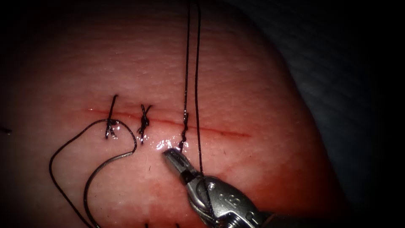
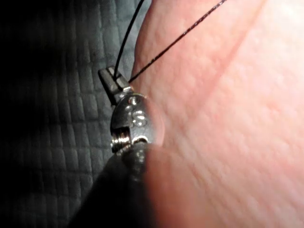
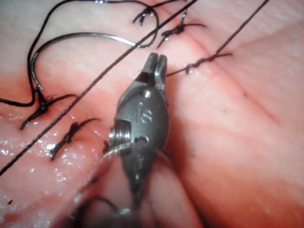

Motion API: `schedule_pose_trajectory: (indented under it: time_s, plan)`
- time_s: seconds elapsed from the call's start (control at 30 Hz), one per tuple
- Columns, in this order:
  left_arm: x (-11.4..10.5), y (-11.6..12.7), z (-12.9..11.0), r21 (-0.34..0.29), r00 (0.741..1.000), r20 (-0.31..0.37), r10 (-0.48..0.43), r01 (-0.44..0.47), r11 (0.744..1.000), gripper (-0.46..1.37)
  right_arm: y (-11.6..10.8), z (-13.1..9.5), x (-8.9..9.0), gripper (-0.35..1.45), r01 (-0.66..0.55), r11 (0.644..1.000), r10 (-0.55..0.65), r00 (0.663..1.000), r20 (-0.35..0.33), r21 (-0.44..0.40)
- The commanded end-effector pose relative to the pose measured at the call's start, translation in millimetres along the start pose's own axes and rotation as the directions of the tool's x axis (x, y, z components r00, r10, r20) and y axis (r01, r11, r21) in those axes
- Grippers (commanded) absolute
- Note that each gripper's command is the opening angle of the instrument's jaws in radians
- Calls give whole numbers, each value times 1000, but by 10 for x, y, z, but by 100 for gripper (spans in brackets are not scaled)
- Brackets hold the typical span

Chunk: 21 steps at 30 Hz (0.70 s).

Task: Wound Closure
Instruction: Tie the knot by pulling the right gripper down and the left up

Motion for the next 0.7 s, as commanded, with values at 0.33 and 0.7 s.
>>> schedule_pose_trajectory:
  time_s: [0.33, 0.7]
  plan:
    - [-18, -12, 19, 15, 998, 27, 51, -52, 999, -35, -13, -7, -1, -35, -105, 994, 104, 994, 27, 19]
    - [-41, -25, 34, 35, 992, 70, 108, -111, 993, -35, -31, -17, -19, -35, -124, 992, 121, 989, 86, 31]
